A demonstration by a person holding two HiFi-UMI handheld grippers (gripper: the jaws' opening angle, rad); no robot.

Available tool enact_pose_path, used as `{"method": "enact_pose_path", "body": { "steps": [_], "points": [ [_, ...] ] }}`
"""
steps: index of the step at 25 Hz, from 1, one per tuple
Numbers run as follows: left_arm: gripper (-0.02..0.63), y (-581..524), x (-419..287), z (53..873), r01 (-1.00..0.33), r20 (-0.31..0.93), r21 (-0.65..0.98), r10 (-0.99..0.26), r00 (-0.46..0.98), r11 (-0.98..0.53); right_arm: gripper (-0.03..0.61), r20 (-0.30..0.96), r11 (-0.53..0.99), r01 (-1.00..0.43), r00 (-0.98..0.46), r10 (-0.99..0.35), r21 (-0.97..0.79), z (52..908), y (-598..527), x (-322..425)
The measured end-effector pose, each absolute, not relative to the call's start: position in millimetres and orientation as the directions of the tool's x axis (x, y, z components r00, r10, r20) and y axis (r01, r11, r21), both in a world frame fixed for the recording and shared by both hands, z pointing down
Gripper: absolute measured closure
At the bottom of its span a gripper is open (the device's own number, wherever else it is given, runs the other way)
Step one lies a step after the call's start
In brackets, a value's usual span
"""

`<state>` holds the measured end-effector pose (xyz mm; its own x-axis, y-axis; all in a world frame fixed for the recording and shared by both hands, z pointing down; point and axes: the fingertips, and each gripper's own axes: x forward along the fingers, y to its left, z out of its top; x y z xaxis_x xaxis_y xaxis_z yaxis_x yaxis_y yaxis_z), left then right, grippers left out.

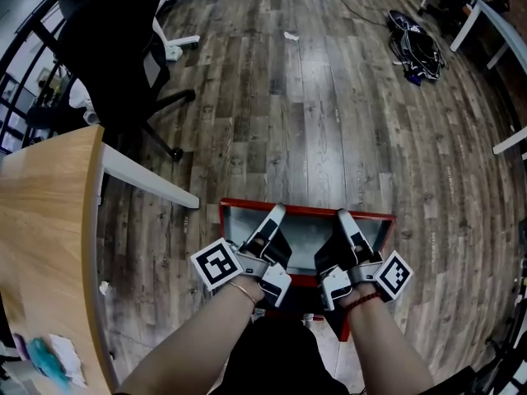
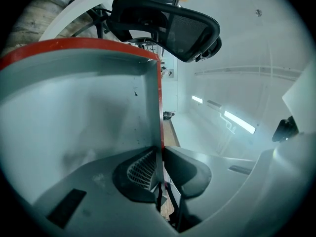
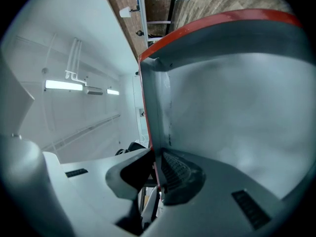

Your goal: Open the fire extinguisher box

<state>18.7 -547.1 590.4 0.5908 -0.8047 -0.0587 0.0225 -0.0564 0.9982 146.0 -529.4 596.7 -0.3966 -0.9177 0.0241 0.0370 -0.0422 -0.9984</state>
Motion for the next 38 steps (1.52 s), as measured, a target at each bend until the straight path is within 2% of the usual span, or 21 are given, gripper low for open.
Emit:
{"method": "enact_pose_path", "body": {
  "steps": [9,22,25,29,33,38],
  "points": [
    [0.577,-551.1,17.5,592.8,0.076,-0.074,0.996,-0.817,0.572,-0.038,0.523,0.014,-0.029,0.030,-0.419,-0.908,-0.999,596.9,-534.1,144.3],
    [0.575,-550.6,15.3,594.1,0.076,-0.081,0.996,-0.810,0.580,-0.046,0.522,0.012,-0.042,0.064,-0.404,-0.915,-0.997,598.3,-534.1,143.5],
    [0.572,-549.4,12.8,594.8,0.085,-0.072,0.996,-0.817,0.572,-0.029,0.501,0.016,-0.047,0.071,-0.388,-0.921,-0.996,594.4,-534.1,143.5],
    [0.545,-543.7,3.8,598.8,0.075,-0.041,0.997,-0.835,0.548,0.000,0.417,0.029,-0.053,0.051,-0.387,-0.922,-0.997,588.4,-532.5,145.8],
    [0.518,-535.2,-5.9,598.3,0.061,-0.009,0.998,-0.845,0.535,0.028,0.413,0.075,-0.096,0.041,-0.359,-0.930,-0.995,589.0,-523.1,153.6],
    [0.518,-524.1,-28.5,592.0,0.047,0.031,0.997,-0.872,0.488,0.062,0.413,0.124,-0.135,0.014,-0.318,-0.940,-0.991,584.9,-500.4,168.8]
  ]
}}
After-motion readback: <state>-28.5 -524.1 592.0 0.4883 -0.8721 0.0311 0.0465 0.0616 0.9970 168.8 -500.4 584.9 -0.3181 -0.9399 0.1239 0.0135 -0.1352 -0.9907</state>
